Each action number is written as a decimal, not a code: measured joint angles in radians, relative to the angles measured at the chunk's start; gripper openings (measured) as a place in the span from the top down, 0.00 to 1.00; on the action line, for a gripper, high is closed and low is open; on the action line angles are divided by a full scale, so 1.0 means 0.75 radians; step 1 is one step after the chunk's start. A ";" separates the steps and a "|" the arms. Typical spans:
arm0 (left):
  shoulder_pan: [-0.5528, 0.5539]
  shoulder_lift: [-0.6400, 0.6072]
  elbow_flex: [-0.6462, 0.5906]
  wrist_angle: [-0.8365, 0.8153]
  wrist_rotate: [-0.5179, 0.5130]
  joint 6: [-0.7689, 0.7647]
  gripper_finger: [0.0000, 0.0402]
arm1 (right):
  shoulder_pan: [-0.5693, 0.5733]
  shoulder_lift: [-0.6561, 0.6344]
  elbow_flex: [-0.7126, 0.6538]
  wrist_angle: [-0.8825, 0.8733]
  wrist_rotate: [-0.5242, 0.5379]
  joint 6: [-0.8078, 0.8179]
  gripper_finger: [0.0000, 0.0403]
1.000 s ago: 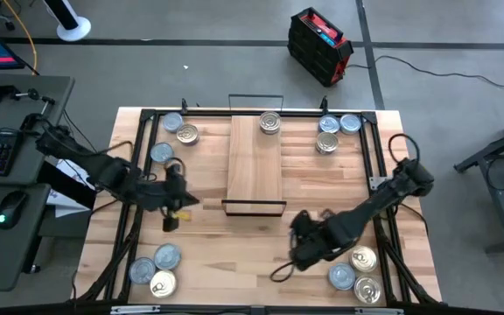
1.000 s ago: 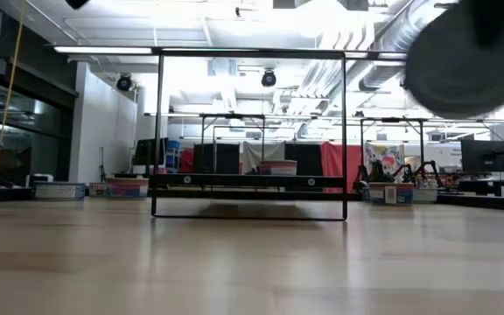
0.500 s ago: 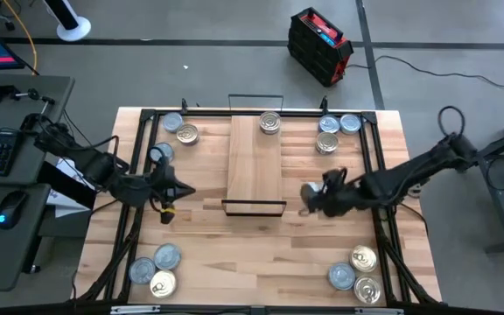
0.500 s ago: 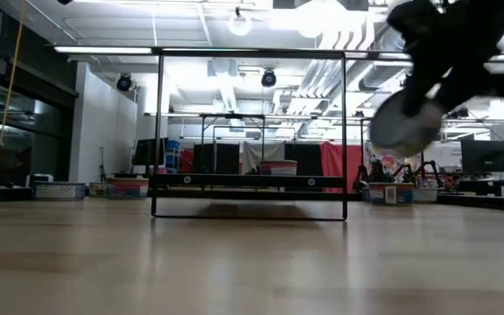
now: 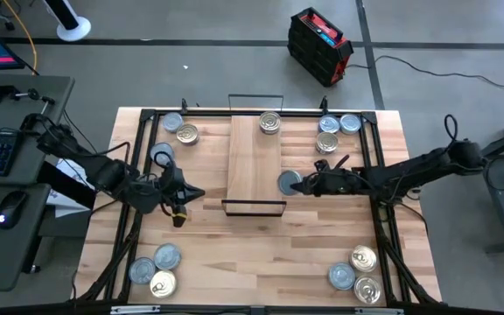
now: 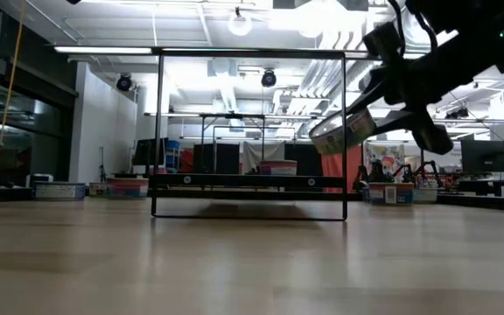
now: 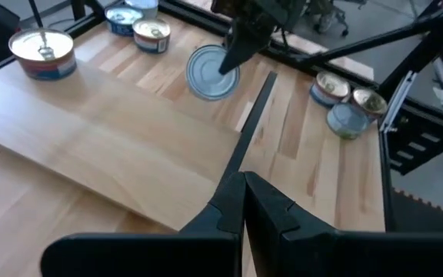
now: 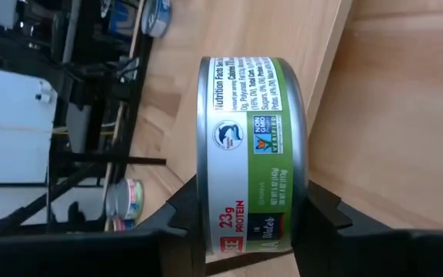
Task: Stack canned seafood by type on shelf
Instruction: Put the green tuna can on the shelf, then put the blue pink tuna can on the shelf aligned with the other blue pink tuna can
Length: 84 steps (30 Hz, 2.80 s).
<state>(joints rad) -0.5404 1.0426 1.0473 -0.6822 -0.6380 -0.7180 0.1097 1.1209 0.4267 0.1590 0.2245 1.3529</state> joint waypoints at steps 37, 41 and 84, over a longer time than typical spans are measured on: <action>0.000 0.041 0.000 -0.034 0.003 -0.008 1.00 | -0.002 0.473 0.347 -0.033 -0.182 -0.131 0.39; 0.000 0.041 0.000 -0.039 0.004 -0.003 1.00 | -0.002 0.473 0.415 -0.179 -0.226 -0.183 0.39; 0.000 0.040 0.000 0.046 0.011 -0.076 1.00 | -0.702 0.008 0.380 -1.211 0.235 -0.371 0.95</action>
<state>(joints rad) -0.5404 1.0729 1.0473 -0.6475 -0.6300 -0.7748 -0.4167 1.1266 0.7120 -0.7489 0.4005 1.0749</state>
